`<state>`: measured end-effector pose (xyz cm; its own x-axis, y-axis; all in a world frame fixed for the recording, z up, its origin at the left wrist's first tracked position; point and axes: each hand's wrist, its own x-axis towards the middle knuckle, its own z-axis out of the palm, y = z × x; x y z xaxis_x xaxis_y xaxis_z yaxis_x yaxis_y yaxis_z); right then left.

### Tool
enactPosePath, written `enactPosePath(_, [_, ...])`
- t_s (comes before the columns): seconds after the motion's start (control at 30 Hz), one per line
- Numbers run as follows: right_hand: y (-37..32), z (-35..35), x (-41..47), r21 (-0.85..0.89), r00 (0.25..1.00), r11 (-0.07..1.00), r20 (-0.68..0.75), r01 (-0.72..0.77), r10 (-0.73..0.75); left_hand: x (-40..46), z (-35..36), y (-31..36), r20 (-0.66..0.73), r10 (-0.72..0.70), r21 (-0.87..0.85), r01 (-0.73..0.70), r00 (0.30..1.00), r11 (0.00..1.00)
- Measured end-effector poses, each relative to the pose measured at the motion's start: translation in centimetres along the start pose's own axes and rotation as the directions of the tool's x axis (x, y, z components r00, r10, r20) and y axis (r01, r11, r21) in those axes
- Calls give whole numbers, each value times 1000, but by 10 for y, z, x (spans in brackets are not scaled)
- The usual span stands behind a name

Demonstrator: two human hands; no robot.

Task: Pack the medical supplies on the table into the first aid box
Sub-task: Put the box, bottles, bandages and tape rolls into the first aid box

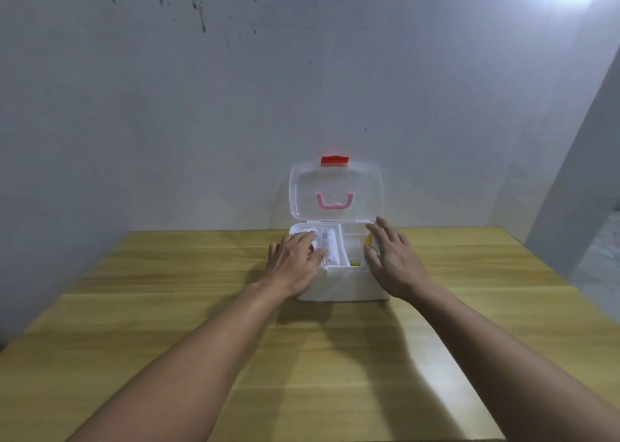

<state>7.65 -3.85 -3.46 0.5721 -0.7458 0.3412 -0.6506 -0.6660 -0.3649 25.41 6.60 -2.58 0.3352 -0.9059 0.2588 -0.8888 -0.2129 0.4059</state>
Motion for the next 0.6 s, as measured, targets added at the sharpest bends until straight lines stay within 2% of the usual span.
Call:
enactPosePath(0.13, [0, 0, 0, 2, 1000, 1000, 0, 0, 0, -2, 2, -6, 2, 42, 44, -42, 999, 998])
enactPosePath(0.23, [-2, -1, -1, 1, 1000, 1000, -4, 6, -6, -2, 0, -8, 24, -3, 20, 3, 1000, 1000])
enactPosePath(0.43, [-3, -1, -2, 5, 1000, 1000, -7, -4, 4, -5, -3, -9, 104, 22, 60, -28, 994, 998])
enactPosePath(0.5, [-3, -1, -2, 11, 1000, 1000, -3, -7, 7, -4, 0, -11, 92, 38, 83, -46, 995, 996])
enactPosePath(0.6, [-4, -3, -2, 22, 1000, 1000, -4, -5, 5, -4, 7, -16, -13, 50, 38, -49, 999, 998])
